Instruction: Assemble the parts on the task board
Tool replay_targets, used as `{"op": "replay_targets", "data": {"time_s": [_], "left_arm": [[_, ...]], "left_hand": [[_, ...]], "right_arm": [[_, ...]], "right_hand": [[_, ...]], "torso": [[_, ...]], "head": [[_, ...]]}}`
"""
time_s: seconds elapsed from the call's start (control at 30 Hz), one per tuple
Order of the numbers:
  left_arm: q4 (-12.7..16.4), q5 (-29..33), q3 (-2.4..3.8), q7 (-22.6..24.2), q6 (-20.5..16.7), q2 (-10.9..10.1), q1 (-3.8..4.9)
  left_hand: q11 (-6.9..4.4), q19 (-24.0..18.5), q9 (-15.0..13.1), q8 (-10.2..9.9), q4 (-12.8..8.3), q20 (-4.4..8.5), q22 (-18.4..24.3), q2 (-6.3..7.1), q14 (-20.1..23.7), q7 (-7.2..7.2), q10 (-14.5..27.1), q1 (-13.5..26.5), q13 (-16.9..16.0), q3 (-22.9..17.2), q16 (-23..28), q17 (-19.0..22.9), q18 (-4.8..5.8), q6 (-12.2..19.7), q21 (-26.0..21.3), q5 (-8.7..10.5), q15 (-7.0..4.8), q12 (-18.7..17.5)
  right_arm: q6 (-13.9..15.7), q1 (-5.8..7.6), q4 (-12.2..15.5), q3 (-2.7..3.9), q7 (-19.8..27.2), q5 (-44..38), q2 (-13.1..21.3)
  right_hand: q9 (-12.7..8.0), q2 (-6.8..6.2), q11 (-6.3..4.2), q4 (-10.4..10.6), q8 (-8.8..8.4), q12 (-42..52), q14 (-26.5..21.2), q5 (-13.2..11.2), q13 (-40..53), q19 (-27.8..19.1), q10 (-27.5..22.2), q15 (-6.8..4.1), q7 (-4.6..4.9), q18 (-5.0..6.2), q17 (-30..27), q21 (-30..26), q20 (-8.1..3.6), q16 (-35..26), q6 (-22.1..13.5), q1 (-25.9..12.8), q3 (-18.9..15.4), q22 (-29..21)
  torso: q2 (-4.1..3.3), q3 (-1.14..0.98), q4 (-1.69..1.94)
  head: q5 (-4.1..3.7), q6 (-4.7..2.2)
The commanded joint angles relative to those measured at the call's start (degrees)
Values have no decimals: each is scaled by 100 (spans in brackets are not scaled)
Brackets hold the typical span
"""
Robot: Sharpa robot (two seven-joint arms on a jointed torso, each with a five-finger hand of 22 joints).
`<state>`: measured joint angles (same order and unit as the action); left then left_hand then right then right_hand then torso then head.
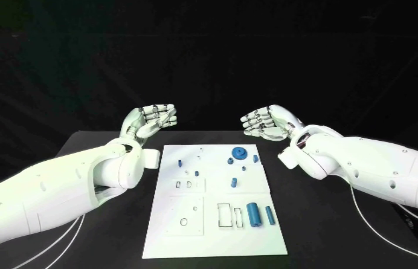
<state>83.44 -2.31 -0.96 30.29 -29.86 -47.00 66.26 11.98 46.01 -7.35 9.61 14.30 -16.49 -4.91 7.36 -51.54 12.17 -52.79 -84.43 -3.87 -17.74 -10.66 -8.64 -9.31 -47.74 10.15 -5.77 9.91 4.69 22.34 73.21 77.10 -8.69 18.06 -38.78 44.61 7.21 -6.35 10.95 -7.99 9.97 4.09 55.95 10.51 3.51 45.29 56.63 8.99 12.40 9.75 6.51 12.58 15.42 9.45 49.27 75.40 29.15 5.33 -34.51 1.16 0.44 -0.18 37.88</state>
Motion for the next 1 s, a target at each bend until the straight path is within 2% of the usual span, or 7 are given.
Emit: {"op": "replay_targets", "data": {"time_s": [0.03, 0.3, 0.4, 0.6, 0.77, 0.87, 1.0], "left_arm": [[206, -202, 9, -8, 249, -104, 49], [665, -362, 28, -103, 519, -411, 89], [855, -448, 37, -131, 626, -517, 100], [1169, -528, 66, -164, 716, -668, 135], [1296, -546, 75, -186, 750, -720, 166], [1318, -548, 77, -199, 762, -731, 175], [1317, -549, 78, -207, 768, -733, 181]], "left_hand": [[-30, 143, -11, 57, -28, 32, -20, 37, -180, 231, -167, -17, -13, -76, -91, -99, -123, -78, 83, 25, -45, 35], [-105, 341, -44, 180, -126, 97, -41, 98, -396, 178, -445, -37, -37, -233, -262, -293, -130, -225, 203, 27, -133, 64], [-130, 525, -49, 202, -159, 171, -80, 129, -592, 168, -484, -9, -29, -326, -487, -452, -130, -215, 327, 30, -196, 14], [-129, 530, -48, 201, -163, 173, -81, 141, -587, 165, -485, -6, -28, -328, -495, -461, -128, -210, 331, 33, -196, 9], [-129, 537, -48, 202, -165, 177, -82, 154, -585, 165, -488, 3, -28, -328, -508, -472, -127, -207, 337, 39, -197, 5], [-129, 539, -48, 203, -163, 178, -82, 159, -579, 165, -490, 12, -28, -326, -511, -477, -126, -206, 339, 42, -196, 3], [-127, 539, -49, 205, -156, 179, -81, 164, -557, 165, -493, 30, -28, -325, -512, -484, -123, -205, 340, 46, -192, -1]], "right_arm": [[-166, 80, 26, 2, -399, -1294, 19], [-539, 207, 58, 5, -1025, -2761, 27], [-561, 227, 97, 6, -1246, -3353, 23], [-561, 240, 170, 7, -1560, -4181, -33], [-627, 234, 129, 7, -1782, -4596, -150], [-659, 224, 75, 6, -1840, -4709, -215], [-681, 208, 23, 6, -1894, -4807, -281]], "right_hand": [[47, -201, -132, -20, 91, -30, 666, 49, 18, 547, 507, -192, 41, 83, 109, 273, -170, 188, 386, -68, 220, 76], [87, -307, -254, -3, 136, -41, 1146, -2, 21, 914, 749, -371, -82, 73, 333, 635, -371, 352, 538, -58, 168, 248], [162, -331, -419, 6, 226, 2, 1934, 1, 62, 1489, 1167, -666, -205, 66, 743, 1361, -679, 788, 742, 7, -79, 656], [242, -448, -547, 50, 167, -53, 2670, 90, 56, 1685, 1344, -855, -290, 51, 1696, 2533, -977, 1603, 864, -12, -183, 1455], [325, -610, -501, 176, 48, -49, 2846, 123, 63, 1832, 806, -833, -284, 61, 2959, 3278, -960, 3070, 842, -124, -125, 2041], [369, -617, -517, 249, 10, -41, 3034, 122, 92, 2459, 726, -833, -307, -149, 4586, 4417, -933, 4810, 817, -148, -137, 3527], [432, -639, -509, 311, -11, -38, 3013, 129, 134, 2797, 697, -823, -302, -292, 5503, 5178, -890, 5798, 805, -139, -113, 4564]], "torso": [[-139, 35, 37], [-335, 106, 98], [-408, 132, 121], [-538, 175, 176], [-608, 194, 213], [-642, 206, 228], [-660, 213, 243]], "head": [[-33, -13], [-119, -37], [-163, -51], [-208, -62], [-232, -54], [-238, -50], [-248, -49]]}}
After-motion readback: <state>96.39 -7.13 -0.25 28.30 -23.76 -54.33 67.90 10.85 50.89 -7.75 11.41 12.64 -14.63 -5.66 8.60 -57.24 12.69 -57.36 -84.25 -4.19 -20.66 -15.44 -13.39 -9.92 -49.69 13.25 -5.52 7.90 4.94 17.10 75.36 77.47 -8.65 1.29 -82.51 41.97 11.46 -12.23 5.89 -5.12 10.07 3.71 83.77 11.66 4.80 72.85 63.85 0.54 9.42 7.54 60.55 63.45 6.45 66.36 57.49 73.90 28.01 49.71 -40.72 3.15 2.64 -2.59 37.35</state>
